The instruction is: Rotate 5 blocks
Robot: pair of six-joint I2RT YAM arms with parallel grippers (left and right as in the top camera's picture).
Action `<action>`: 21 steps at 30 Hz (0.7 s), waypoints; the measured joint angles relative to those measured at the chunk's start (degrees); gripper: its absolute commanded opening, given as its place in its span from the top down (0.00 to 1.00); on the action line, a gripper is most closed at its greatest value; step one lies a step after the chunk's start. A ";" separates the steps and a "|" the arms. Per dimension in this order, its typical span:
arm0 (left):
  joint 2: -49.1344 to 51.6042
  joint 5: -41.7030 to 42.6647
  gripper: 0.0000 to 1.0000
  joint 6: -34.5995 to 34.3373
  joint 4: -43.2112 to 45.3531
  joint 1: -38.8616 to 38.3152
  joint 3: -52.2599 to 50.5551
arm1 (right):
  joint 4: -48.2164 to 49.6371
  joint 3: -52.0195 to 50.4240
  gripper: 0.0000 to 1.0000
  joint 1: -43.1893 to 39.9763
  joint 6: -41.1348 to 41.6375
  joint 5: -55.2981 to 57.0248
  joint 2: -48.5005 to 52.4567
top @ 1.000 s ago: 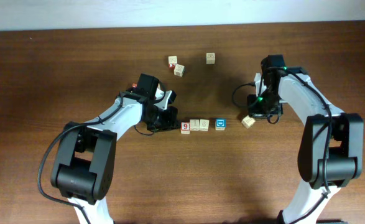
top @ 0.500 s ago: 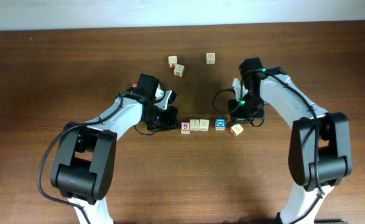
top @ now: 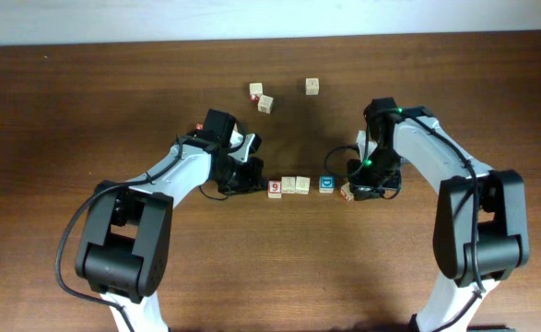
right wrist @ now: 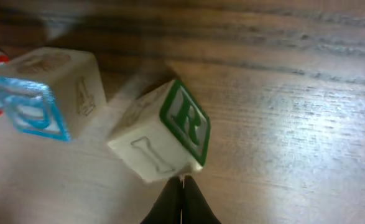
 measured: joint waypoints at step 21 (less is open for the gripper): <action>0.00 0.00 1.00 0.00 0.07 0.00 -0.04 | 11.50 -2.01 0.96 0.22 -8.35 1.40 0.00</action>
